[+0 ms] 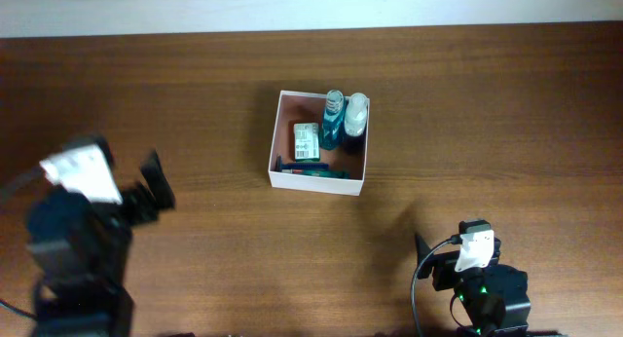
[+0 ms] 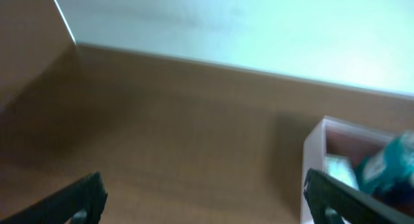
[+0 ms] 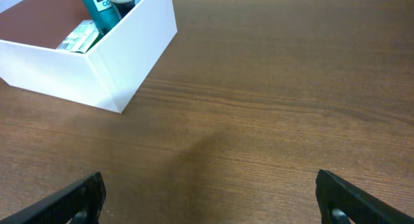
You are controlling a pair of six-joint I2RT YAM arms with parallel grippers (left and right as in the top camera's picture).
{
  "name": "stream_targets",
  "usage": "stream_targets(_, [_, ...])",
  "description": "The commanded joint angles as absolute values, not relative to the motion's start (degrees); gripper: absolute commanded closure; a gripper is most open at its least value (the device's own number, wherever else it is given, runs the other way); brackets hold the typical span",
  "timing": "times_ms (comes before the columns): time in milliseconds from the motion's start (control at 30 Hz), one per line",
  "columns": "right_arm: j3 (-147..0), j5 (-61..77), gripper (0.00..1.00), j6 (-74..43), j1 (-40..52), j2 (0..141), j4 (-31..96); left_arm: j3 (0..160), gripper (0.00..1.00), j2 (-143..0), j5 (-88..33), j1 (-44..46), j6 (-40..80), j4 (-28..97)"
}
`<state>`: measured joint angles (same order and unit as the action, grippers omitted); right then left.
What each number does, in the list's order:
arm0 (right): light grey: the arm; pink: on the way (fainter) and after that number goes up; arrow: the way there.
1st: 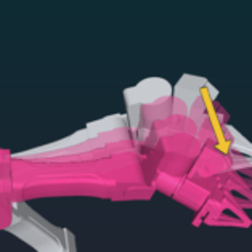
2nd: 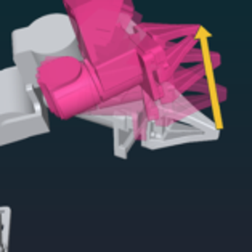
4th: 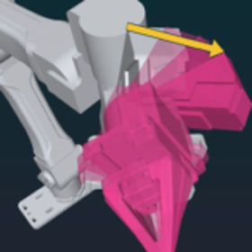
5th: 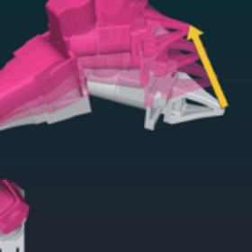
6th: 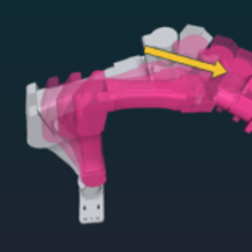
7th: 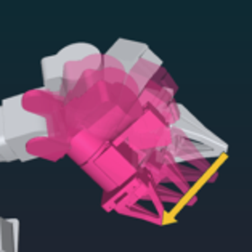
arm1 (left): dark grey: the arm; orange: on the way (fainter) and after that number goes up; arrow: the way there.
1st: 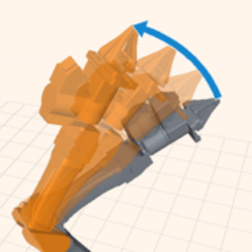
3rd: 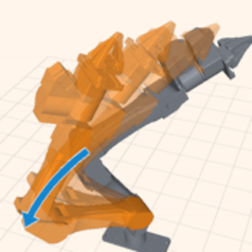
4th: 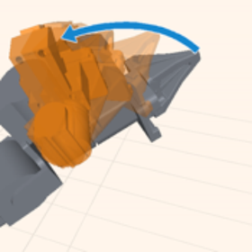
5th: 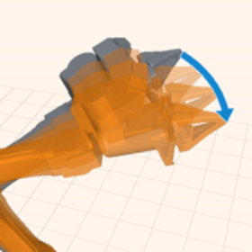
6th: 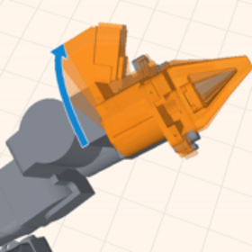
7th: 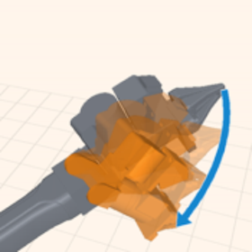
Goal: Pack container
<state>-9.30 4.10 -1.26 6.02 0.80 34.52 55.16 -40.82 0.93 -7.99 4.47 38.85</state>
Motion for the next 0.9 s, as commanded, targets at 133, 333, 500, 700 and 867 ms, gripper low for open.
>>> stream_targets(133, [-8.93, 4.51, 0.01, -1.06, 5.54, 0.21, 34.46, 28.75, 0.01, -21.76, -0.73, -8.43, 1.45, 36.29])
stream_targets(333, [-8.93, 4.51, 0.01, -1.08, 5.54, 0.21, 34.46, 17.52, 0.01, -12.60, -0.95, -8.27, 1.45, 33.76])
stream_targets(500, [-8.93, 4.51, 0.01, -1.06, 5.54, 0.21, 34.46, 12.62, 0.01, -5.61, -1.34, -7.99, 1.48, 33.80])
stream_targets(700, [-8.93, 4.51, 0.01, -1.06, 5.54, 0.21, 34.46, 8.84, 0.00, -0.38, -1.34, -5.78, 1.48, 33.36])
stream_targets(867, [-8.93, 4.51, 0.01, -1.06, 5.54, 0.21, 34.46, 8.73, 0.01, -0.34, -1.32, -4.38, 1.48, 33.21])
